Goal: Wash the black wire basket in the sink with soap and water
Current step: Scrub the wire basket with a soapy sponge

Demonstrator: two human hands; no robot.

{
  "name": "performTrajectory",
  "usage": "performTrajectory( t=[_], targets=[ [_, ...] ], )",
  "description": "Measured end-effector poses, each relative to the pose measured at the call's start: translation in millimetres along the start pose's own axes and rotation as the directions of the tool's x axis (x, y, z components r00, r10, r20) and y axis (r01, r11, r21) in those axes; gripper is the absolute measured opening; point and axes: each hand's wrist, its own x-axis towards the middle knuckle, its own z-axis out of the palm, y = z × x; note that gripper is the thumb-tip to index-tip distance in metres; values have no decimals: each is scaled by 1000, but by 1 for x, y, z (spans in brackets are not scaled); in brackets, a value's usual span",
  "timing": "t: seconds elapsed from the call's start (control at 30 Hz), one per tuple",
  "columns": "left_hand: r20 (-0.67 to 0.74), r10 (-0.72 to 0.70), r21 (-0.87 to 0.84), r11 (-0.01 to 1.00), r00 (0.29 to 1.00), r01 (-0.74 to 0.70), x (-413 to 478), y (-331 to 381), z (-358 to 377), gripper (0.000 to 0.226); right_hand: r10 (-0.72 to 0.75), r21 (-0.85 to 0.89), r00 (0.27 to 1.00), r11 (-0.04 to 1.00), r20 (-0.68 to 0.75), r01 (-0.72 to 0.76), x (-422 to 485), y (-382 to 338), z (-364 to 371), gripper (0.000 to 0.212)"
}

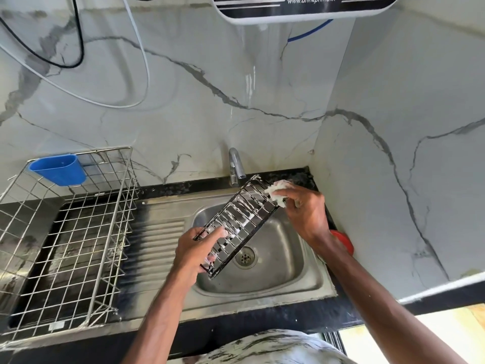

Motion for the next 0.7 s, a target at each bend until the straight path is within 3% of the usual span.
performTrajectory(
  t=[0.13,0.23,0.33,0.43,0.57,0.7],
  targets=[
    [61,-25,-87,996,998,30,-4,1,1,56,-159,-60,987,986,-7,158,-8,-1,12,47],
    [88,-22,-120,992,996,32,-5,-3,5,49,-297,-154,954,941,48,301,-34,-13,27,36],
    [93,-4,-151,988,996,18,-6,-3,9,37,-443,-52,880,888,171,457,-65,-27,40,33],
    [97,11,-149,989,995,4,-8,-1,10,33,-537,-30,832,838,141,545,-63,-34,35,36],
    [73,18,-130,991,997,-8,-8,-2,11,41,-513,-79,858,857,-29,510,-24,-12,10,30],
    [69,30,-130,991,997,-21,-6,-9,10,36,-242,-118,966,966,-95,231,8,17,-6,37]
  ],
)
